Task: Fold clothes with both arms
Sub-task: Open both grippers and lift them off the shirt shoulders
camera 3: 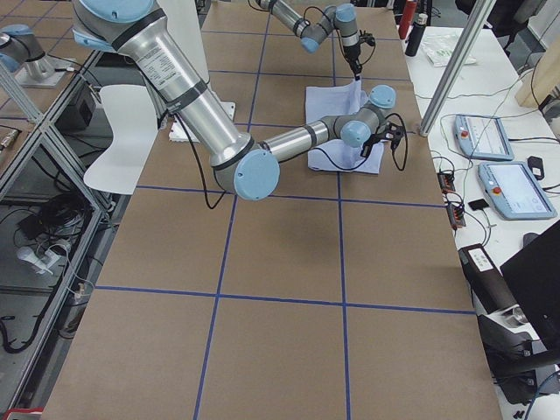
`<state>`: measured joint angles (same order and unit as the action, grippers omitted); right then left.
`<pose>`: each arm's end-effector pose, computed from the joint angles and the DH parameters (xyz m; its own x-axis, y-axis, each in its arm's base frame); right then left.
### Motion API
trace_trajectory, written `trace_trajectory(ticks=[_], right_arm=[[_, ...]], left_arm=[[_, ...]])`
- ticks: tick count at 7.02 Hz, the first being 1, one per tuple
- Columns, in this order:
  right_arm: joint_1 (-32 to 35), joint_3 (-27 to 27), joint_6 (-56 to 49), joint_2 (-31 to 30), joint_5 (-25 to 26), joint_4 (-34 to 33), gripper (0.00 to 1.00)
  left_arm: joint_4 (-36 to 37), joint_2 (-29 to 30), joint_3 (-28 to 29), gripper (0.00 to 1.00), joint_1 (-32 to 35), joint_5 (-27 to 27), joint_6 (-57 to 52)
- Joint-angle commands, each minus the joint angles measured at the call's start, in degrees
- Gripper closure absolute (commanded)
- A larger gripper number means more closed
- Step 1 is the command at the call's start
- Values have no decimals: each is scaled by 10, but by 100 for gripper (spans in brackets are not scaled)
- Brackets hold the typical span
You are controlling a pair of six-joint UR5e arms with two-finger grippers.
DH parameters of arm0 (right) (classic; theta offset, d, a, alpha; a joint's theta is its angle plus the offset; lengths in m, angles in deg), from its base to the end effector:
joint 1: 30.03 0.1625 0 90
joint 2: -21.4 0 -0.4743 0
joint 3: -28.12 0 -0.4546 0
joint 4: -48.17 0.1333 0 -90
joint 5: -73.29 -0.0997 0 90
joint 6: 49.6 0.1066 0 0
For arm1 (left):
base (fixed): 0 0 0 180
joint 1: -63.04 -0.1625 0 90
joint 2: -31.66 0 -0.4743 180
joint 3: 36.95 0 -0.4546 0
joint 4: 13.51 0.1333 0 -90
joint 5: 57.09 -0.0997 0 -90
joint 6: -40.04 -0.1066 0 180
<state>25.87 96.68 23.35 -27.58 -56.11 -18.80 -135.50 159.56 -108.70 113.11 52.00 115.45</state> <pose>-0.4327 -0.7562 0.3611 0.5115 0.3513 0.7842 -0.2604 0.9331 -0.2481 0.4767 -0.7229 0.3682 0.5266 -0.2582 -0.8100 0.4417 0.8972 0.0011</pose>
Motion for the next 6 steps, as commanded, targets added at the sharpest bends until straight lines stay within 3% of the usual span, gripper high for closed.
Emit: trace_trajectory(ticks=[1, 2, 3, 5, 6], right_arm=[[-1, 0, 0, 4, 5, 1, 100], [-2, 0, 0, 3, 7, 1, 62], [-11, 0, 1, 4, 37, 0, 1], [-11, 7, -3, 4, 35, 0, 0], [-11, 37, 2, -9, 31, -1, 0]], left_arm=[[0, 4, -1, 75, -1, 1, -2], [0, 3, -1, 36, -1, 1, -4], [-3, 3, -2, 1, -1, 0, -4], [1, -2, -17, 1, 2, 1, -7], [5, -5, -35, 1, 3, 2, -5]])
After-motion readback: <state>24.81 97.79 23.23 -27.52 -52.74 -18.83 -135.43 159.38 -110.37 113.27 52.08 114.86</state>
